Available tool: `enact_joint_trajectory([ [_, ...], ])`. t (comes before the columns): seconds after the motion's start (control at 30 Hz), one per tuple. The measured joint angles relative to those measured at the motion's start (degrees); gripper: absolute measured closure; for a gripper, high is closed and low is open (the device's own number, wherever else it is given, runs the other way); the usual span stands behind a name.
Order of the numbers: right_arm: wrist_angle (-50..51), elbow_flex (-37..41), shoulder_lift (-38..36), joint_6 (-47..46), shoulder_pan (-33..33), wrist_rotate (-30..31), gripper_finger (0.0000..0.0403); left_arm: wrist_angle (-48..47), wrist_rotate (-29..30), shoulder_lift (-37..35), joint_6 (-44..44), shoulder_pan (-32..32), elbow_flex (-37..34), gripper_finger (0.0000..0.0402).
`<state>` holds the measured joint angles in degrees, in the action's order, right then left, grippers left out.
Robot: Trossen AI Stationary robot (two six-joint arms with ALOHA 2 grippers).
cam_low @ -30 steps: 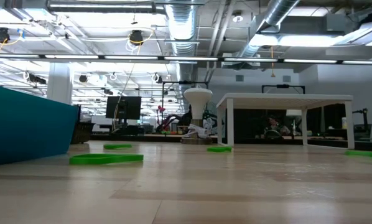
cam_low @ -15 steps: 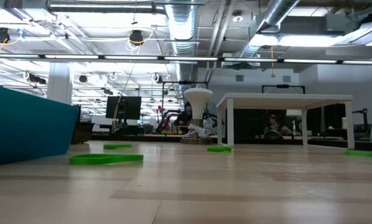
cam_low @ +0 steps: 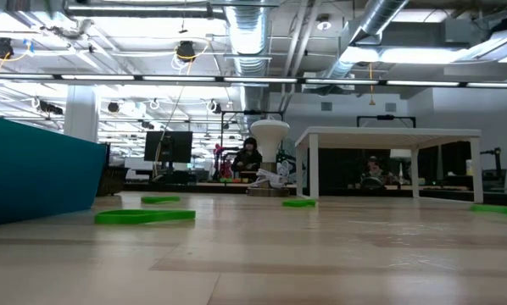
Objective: Pick & Place Office Desk Supplies
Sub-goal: Put the rubber band from the shelf into the black bin
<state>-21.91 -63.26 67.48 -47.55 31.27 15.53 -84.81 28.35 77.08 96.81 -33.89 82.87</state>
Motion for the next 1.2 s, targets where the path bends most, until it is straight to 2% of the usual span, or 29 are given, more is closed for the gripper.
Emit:
enact_joint_trajectory([
  [0.1, 0.0, 0.0, 0.0, 0.0, 0.0, 0.2, 0.0253, -4.6, 7.0, 0.0, 0.2, 4.4, 0.0, 0.0401],
  [0.2, 0.0, 0.0, 0.0, 0.1, 0.0, 0.2, 0.0254, -4.9, 9.2, -0.3, -4.6, 12.0, -2.3, 0.0401],
  [0.5, -0.7, 0.0, 0.0, 0.2, 0.6, 1.0, 0.0255, -1.6, 2.6, -5.2, -26.9, 39.6, -16.5, 0.0401],
  [0.7, -1.0, 0.0, 0.0, 0.2, 0.6, 1.0, 0.0255, 13.7, -2.6, -11.0, -37.9, 52.3, -29.2, 0.0401],
  [0.9, -1.4, 0.0, 0.0, 0.1, 0.6, 1.1, 0.0255, 24.5, -5.1, -13.4, -39.6, 58.5, -39.5, 0.0401],
  [1.2, -1.4, 0.0, 0.0, 0.0, 0.4, 2.8, 0.0255, 34.3, -6.3, -13.3, -38.2, 59.4, -48.0, 0.0401],
])
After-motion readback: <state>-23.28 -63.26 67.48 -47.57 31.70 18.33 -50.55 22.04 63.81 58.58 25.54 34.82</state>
